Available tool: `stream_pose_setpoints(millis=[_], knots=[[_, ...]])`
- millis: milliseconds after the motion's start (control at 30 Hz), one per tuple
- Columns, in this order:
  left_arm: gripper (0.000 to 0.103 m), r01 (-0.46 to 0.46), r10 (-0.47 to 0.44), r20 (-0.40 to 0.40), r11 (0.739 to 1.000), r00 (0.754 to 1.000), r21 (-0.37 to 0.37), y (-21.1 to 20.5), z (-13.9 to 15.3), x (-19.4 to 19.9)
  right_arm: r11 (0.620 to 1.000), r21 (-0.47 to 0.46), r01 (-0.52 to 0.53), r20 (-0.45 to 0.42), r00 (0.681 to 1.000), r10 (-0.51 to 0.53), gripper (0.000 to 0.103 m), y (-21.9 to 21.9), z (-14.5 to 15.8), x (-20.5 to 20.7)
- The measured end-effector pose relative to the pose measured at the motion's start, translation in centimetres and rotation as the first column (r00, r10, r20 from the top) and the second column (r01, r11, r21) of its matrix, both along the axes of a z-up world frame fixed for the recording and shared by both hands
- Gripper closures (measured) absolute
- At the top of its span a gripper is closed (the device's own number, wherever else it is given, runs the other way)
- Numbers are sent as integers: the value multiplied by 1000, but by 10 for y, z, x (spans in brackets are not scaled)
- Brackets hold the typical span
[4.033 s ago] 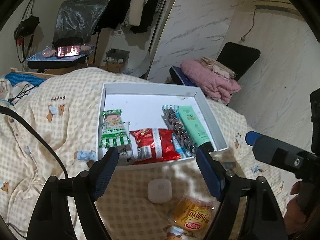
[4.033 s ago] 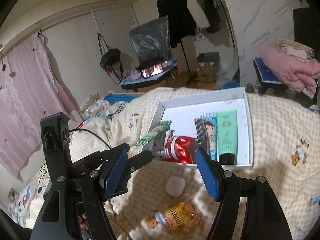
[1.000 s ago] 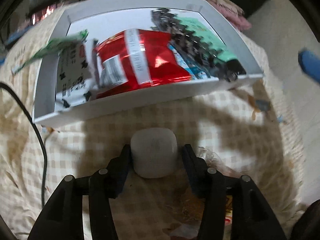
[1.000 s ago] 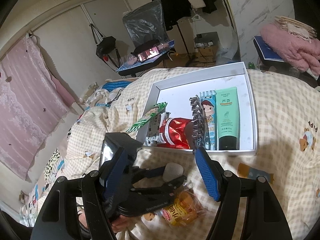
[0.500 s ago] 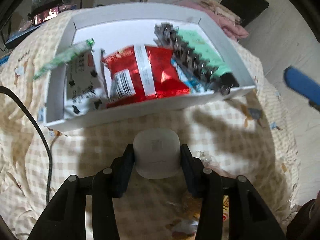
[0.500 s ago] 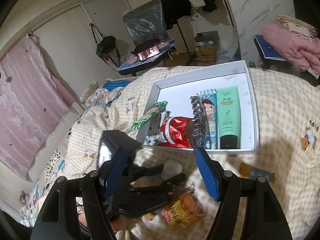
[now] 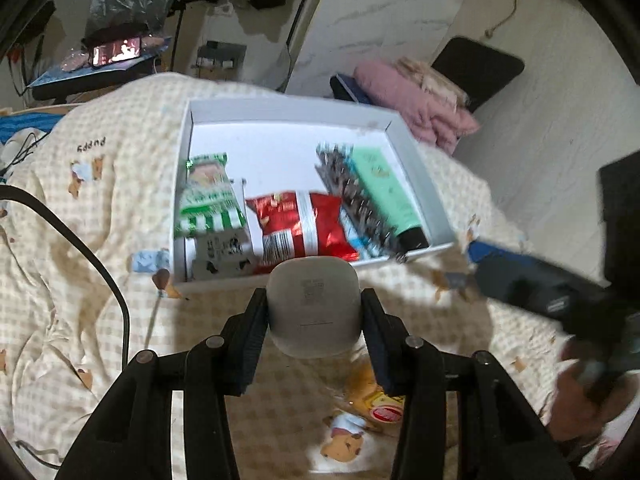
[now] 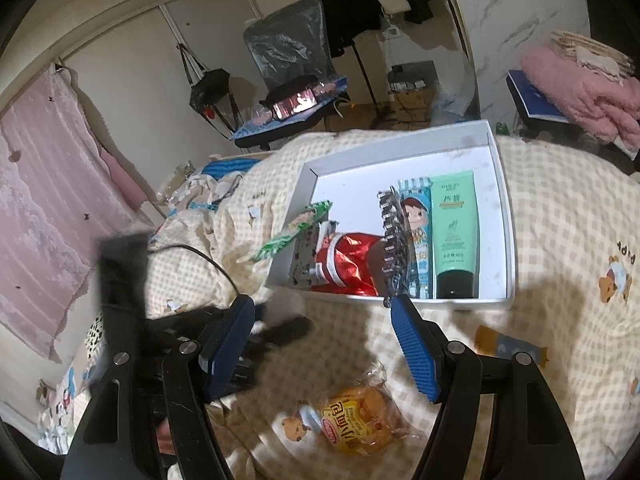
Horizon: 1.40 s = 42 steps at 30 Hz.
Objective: Organize objects
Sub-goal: 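Move the left gripper onto the small white square case and close on it, then close the right gripper on the yellow-wrapped bread bun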
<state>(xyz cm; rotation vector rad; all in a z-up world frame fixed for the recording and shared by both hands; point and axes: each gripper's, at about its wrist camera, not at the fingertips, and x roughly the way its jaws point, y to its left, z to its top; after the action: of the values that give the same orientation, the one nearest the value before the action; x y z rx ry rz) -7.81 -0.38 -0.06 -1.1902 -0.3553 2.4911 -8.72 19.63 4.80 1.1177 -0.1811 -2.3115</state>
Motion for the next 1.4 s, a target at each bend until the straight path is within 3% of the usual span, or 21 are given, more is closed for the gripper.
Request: stream_pose_setpoints(millis=[200,367,500,700,800,833,1000,1167,1400], knots=[[54,-68,71,-42,996,997,55,-14,16,5,996,85,-3,53,999,-1,31,-2,-19,2],[54,-116,117,-39,992,992,44,-20,13,-1,975,201,-91,82,994,76,31,-15,-39,14],[54,-93,94,-13,993,995,68,-21,6,-5,934,314,-170,93,985,147,31,-34,-61,30],[54,-87,88,-25,995,996,41,-15,6,-2,862,464,-205,109,979,174,31,-47,-91,36],[54,-79,81,-24,995,996,53,-15,7,-2,807,544,-231,108,973,206,32,-54,-103,42],[54,-81,82,-25,995,996,56,-15,7,-2,802,551,-231,113,973,203,38,-54,-106,42],[54,-89,90,-29,995,995,55,-17,6,-2,827,521,-212,92,977,192,47,-43,-94,39],[54,-91,93,-32,994,995,53,-15,6,-2,887,431,-166,5,983,182,47,-33,-66,39],[54,-82,83,-24,995,996,49,-12,4,-3,916,378,-136,-3,989,148,47,-25,-56,30]])
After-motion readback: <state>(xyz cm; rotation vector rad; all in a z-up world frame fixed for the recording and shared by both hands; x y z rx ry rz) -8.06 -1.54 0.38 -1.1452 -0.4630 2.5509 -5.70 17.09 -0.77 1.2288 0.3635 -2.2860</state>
